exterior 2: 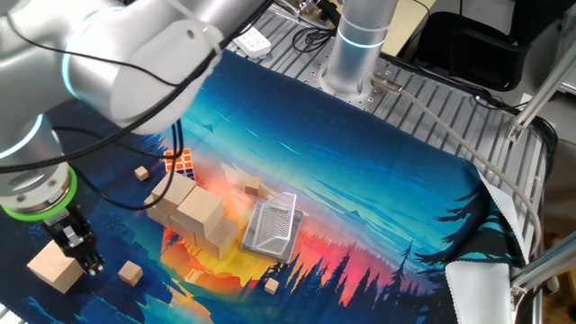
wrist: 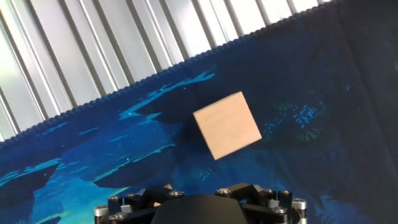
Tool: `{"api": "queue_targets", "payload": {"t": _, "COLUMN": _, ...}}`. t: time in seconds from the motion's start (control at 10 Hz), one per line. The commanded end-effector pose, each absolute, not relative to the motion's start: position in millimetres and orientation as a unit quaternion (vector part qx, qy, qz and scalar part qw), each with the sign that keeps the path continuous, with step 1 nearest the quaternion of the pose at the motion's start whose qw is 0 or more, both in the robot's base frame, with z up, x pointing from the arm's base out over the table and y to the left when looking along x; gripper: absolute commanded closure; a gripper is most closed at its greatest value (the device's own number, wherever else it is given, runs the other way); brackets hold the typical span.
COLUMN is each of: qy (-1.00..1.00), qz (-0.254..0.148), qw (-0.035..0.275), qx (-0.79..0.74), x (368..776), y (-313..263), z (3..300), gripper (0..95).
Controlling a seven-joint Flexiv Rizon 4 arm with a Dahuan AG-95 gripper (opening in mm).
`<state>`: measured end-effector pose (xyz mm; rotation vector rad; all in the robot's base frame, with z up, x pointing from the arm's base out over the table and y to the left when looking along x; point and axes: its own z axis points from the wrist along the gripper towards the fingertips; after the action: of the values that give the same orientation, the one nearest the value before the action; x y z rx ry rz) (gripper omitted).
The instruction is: Stack the blocks into a pyramid shape
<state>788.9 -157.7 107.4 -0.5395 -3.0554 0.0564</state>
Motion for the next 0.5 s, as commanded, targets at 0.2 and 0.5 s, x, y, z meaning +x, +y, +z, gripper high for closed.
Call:
{"api": "queue_targets", "payload": {"t": 0.2, "qy": -0.984, "qz": 0.015, "qw": 0.015, "qx": -0.176, "x": 784.3, "y": -157.6, "z": 107.3, "gripper": 0.0}}
{"api": "queue_targets", "payload": {"t": 0.5, "qy": -0.983, "qz": 0.012, "qw": 0.011, "qx": -0.185, "x": 784.3, "y": -157.6, "z": 107.3, "gripper": 0.0}}
